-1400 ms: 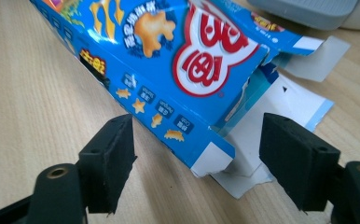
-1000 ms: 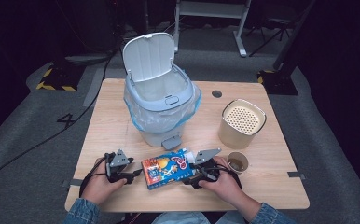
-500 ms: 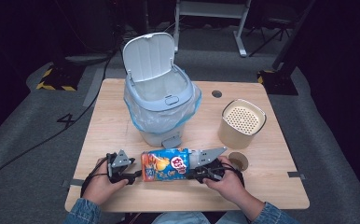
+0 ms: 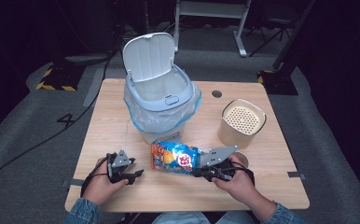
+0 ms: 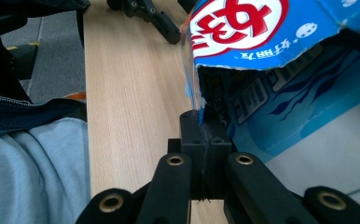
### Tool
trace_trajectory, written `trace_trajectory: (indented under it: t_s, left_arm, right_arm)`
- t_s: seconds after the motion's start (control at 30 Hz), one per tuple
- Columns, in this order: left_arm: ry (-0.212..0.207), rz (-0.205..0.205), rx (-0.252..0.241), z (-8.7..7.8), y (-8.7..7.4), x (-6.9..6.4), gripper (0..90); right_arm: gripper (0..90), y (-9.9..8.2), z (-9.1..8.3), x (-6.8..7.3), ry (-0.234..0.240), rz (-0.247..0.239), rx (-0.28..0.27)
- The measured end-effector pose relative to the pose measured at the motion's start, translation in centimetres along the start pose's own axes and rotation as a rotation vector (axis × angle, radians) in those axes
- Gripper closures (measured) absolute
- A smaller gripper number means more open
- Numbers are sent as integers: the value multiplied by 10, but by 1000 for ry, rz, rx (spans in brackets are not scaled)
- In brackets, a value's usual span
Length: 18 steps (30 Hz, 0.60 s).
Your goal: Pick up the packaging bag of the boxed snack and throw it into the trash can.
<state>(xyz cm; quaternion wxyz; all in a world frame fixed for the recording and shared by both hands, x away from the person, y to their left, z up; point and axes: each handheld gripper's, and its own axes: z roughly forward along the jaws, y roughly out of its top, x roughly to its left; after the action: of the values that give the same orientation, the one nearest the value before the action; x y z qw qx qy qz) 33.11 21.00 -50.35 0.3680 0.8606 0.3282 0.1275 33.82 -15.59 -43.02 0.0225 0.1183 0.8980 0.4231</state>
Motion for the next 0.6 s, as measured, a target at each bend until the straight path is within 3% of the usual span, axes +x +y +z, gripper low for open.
trace_trajectory:
  t_s: [0.13,0.6]
  left_arm:
    - [2,-7,1,0,0,0,384]
    - [8,-9,4,1,0,1,359]
  right_arm:
    - [900,3,-19,0,-29,-9,-8]
    - [900,25,-70,3,-57,-36,-51]
